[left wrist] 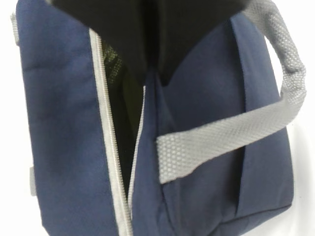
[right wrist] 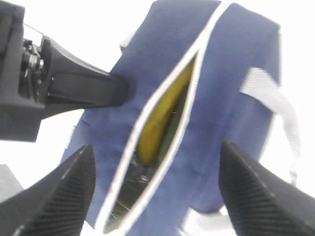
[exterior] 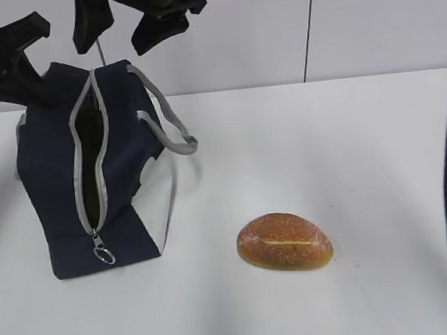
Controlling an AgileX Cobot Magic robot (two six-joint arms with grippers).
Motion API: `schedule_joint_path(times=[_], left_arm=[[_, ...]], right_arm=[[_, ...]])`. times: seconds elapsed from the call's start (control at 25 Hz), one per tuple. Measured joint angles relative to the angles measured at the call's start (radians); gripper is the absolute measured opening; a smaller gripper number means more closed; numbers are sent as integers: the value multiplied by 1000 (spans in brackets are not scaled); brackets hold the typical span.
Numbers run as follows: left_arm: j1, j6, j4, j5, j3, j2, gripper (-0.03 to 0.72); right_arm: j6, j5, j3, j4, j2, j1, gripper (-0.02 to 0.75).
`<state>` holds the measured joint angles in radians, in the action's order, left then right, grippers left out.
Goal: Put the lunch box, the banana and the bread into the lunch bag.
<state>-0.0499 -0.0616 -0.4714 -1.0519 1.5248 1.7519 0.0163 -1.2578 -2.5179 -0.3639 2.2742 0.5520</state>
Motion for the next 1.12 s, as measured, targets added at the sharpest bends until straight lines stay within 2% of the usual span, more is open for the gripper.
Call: schedule_joint_path(times=[0.2,0.48,0.72,0.88,1.12], left_arm=[[0,0,0,0,0,0,-3],[0,0,0,-1,0,0,-3],[0,0,0,-2,0,0,-3],[0,0,0,-2,0,0,-3],[0,0,0,-3,0,0,-3]], right_arm=[[44,2,192,105,-138,0,577],[136,5,607,264,-351,0,577],[242,9,914,314,-490,0,577],[274,11,1057,331,-525,0,579],[405,25,1148,336,-523,0,587]])
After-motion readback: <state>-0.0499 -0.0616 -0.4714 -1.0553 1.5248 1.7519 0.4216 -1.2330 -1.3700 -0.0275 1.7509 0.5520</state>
